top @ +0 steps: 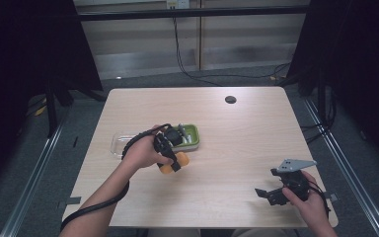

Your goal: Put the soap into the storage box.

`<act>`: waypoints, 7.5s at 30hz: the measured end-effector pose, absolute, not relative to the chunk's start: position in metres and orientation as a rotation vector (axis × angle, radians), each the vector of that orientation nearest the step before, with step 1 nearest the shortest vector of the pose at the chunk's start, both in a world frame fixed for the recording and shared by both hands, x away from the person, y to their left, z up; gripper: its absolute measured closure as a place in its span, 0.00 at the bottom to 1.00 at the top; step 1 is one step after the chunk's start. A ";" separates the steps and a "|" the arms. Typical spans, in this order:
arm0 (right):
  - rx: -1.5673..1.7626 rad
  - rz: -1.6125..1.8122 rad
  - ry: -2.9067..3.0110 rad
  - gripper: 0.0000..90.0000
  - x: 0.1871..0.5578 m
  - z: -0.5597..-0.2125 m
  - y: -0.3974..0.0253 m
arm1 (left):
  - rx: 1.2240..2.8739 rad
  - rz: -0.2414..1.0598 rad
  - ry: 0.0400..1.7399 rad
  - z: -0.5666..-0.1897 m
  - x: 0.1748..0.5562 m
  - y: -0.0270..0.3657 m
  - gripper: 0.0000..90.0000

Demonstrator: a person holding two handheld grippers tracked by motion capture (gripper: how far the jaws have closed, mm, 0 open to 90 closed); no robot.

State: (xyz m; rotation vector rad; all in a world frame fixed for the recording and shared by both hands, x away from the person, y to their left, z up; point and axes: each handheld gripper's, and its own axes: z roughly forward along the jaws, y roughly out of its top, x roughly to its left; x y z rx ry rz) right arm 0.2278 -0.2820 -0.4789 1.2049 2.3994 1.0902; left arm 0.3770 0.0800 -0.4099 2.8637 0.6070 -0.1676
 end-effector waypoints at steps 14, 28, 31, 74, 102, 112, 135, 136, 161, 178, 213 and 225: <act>1.198 1.092 2.403 0.04 0.228 -0.478 -0.281 | 2.849 -0.143 0.630 -0.400 0.386 0.081 0.55; 1.201 1.094 2.403 0.04 0.228 -0.478 -0.281 | 2.836 -0.137 0.671 -0.393 0.396 0.085 0.55; 1.200 1.093 2.403 0.04 0.228 -0.479 -0.281 | 2.825 -0.134 0.688 -0.392 0.399 0.087 0.55; 1.197 1.099 2.407 0.04 0.228 -0.479 -0.281 | 2.848 -0.090 0.707 -0.375 0.426 0.091 0.55; 1.189 1.101 2.401 0.04 0.228 -0.478 -0.282 | 2.801 -0.096 0.772 -0.375 0.443 0.086 0.55; 1.199 1.098 2.402 0.04 0.228 -0.479 -0.282 | 2.810 -0.095 0.775 -0.378 0.449 0.084 0.55; 1.203 1.106 2.401 0.04 0.228 -0.478 -0.283 | 2.818 -0.091 0.783 -0.380 0.462 0.079 0.55; 1.202 1.104 2.400 0.04 0.228 -0.478 -0.283 | 2.818 -0.091 0.783 -0.380 0.462 0.079 0.55; 1.200 1.103 2.410 0.04 0.229 -0.478 -0.283 | 2.833 -0.104 0.740 -0.380 0.475 0.068 0.55; 1.196 1.107 2.404 0.04 0.229 -0.478 -0.283 | 2.814 -0.101 0.747 -0.388 0.480 0.060 0.55; 1.195 1.113 2.409 0.04 0.230 -0.479 -0.282 | 2.859 -0.076 0.636 -0.401 0.491 0.054 0.55; 1.197 1.108 2.409 0.04 0.231 -0.480 -0.283 | 2.835 -0.065 0.648 -0.407 0.493 0.050 0.55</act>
